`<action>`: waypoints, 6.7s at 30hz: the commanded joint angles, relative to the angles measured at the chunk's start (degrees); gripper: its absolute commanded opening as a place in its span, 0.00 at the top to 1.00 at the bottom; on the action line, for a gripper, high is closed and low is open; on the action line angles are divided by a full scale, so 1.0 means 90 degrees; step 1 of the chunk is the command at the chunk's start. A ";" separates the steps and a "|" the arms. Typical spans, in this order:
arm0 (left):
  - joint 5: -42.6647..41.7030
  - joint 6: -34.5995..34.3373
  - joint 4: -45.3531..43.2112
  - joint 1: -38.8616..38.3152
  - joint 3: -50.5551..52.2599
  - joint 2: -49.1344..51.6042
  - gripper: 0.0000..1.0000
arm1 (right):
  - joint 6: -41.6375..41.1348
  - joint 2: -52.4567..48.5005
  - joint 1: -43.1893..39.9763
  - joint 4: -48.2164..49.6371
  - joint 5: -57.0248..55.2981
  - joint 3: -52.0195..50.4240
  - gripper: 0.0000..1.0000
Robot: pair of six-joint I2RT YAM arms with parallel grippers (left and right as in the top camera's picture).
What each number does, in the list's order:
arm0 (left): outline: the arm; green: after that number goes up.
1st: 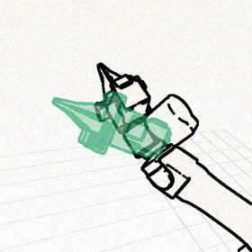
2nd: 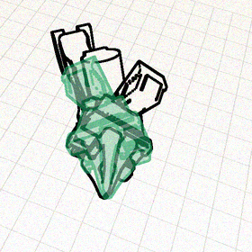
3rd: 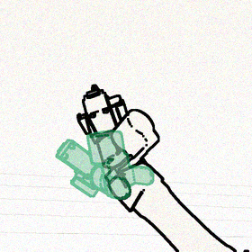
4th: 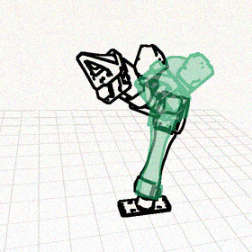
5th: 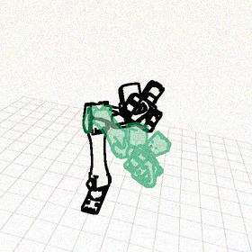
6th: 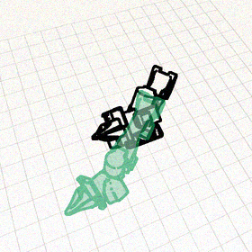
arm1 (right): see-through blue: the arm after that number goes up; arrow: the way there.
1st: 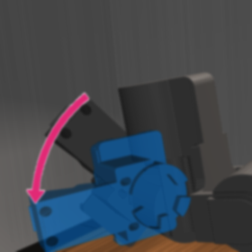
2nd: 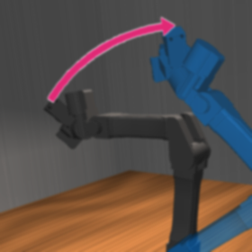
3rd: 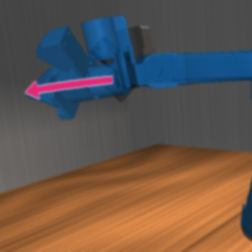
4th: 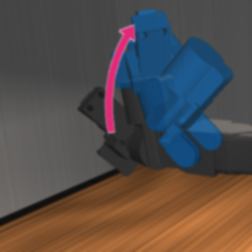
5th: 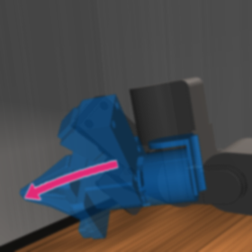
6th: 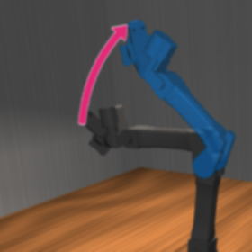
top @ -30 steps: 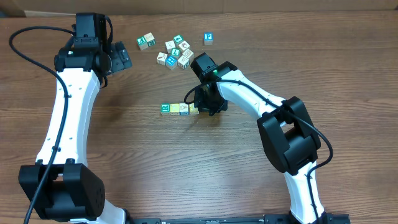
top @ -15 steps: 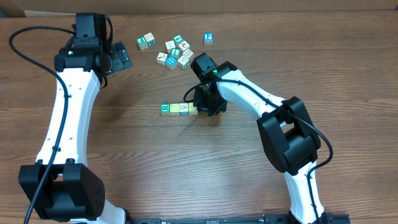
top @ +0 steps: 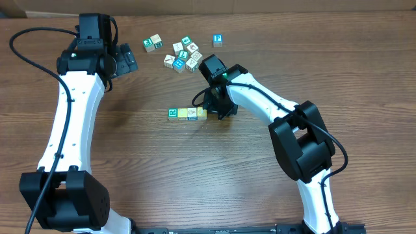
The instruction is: Form a horizontal line
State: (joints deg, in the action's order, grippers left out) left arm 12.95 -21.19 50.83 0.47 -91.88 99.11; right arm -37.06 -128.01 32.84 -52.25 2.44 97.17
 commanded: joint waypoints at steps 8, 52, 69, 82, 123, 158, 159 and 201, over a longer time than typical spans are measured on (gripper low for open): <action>0.0107 0.0027 -0.0010 -0.0017 -0.0012 0.0017 0.00 | 0.0172 0.0066 0.0066 0.0153 -0.0136 -0.0058 0.75; 0.0107 0.0027 -0.0010 -0.0017 -0.0012 0.0017 0.01 | 0.1180 0.0359 -0.0534 -0.0828 -0.0413 0.0546 0.69; 0.0107 0.0027 -0.0010 -0.0017 -0.0012 0.0017 0.01 | 0.1328 0.0372 -0.0848 -0.0838 -0.0413 0.0544 0.00; 0.0107 0.0027 -0.0010 -0.0017 -0.0012 0.0017 0.00 | 0.1319 0.0372 -0.0848 -0.0675 -0.0413 0.0544 0.00; 0.0107 0.0027 -0.0010 -0.0017 -0.0012 0.0017 0.00 | 0.3531 0.4954 -0.0192 -0.0733 -0.1098 0.0306 0.00; 0.0107 0.0027 -0.0010 -0.0017 -0.0012 0.0017 0.01 | 0.4340 1.3515 -0.2290 0.8070 0.0457 -0.9479 0.00; 0.0107 0.0027 -0.0010 -0.0017 -0.0012 0.0017 0.00 | 0.4340 1.3680 -0.2290 0.8063 0.0457 -0.9636 0.00; 0.0107 0.0027 -0.0010 -0.0017 -0.0012 0.0017 0.00 | 0.4099 1.4205 -0.2329 0.5316 0.0313 -1.0744 0.00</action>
State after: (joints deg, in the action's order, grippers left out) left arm 12.95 -21.19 50.81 0.47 -91.88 99.11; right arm 0.19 -0.69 12.34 -4.67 5.72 1.06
